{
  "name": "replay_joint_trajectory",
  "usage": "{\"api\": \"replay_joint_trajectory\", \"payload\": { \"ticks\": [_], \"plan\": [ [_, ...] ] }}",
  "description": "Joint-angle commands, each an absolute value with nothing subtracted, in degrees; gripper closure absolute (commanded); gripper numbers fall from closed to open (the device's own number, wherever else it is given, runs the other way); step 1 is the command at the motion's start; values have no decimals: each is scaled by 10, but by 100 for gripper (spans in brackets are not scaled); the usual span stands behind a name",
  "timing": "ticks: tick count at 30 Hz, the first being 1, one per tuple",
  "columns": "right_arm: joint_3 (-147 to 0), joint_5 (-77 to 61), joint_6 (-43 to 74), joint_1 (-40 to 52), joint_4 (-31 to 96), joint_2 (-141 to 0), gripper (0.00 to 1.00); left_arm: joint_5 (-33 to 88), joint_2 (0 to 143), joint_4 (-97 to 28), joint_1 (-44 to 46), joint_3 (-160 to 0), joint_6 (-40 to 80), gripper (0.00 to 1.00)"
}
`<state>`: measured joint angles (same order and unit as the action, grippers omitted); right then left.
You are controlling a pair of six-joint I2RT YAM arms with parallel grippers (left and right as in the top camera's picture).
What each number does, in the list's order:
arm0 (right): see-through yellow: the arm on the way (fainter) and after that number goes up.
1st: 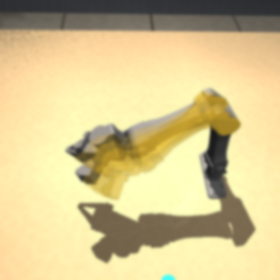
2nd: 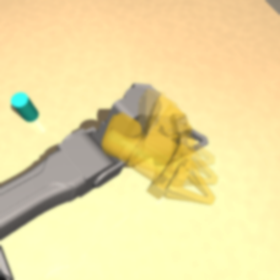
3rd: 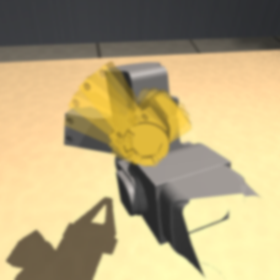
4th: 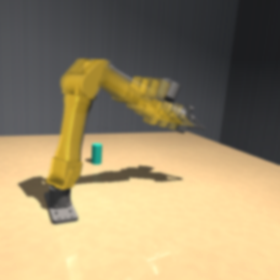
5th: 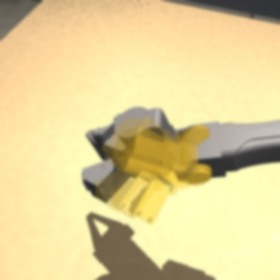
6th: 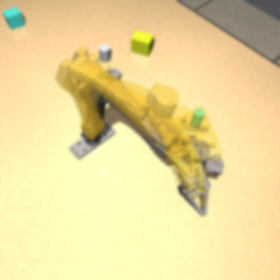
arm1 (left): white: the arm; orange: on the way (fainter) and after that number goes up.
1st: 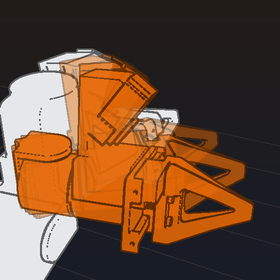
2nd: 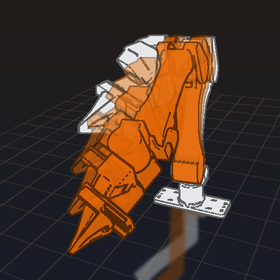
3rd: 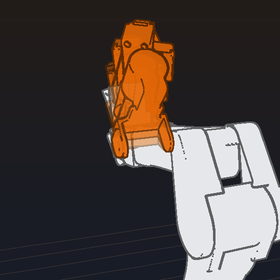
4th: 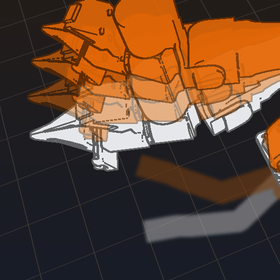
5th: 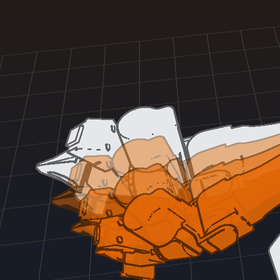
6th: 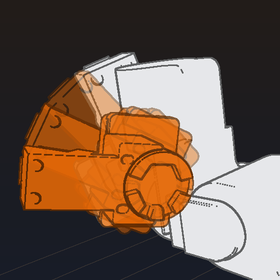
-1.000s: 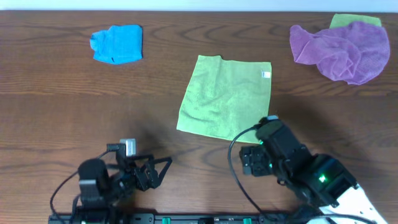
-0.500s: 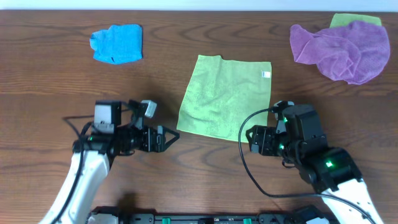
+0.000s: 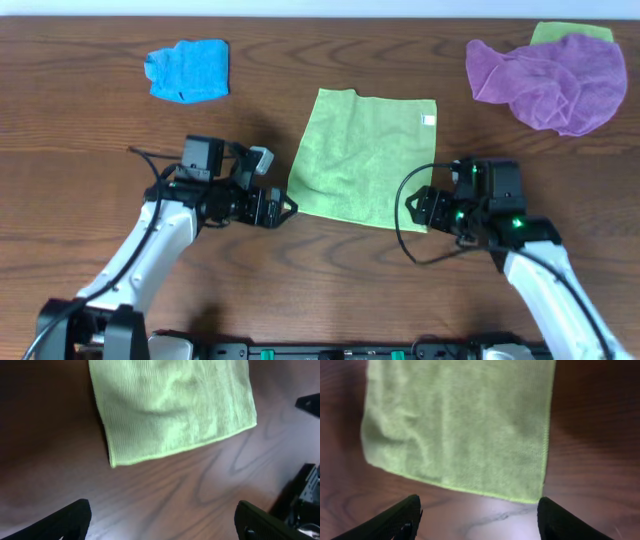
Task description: Fold the cloth
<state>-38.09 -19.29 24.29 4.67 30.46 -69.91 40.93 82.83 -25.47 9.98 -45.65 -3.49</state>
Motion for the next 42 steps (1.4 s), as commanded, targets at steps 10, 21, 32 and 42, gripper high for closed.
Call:
{"api": "replay_joint_trajectory", "payload": {
  "ticks": [10, 21, 32, 42],
  "plan": [
    [-375, -234, 166, -31, 309, -773, 30, 410, 907, -250, 104, -491, -38, 8],
    [-365, -212, 130, -61, 333, -774, 31, 420, 943, -207, 128, -491, -36, 9],
    [-326, -239, 126, -61, 266, -812, 34, 413, 983, -182, 128, -494, -39, 9],
    [-326, -277, 110, -61, 227, -879, 34, 414, 1029, -149, 128, -495, -38, 10]
  ]
}}
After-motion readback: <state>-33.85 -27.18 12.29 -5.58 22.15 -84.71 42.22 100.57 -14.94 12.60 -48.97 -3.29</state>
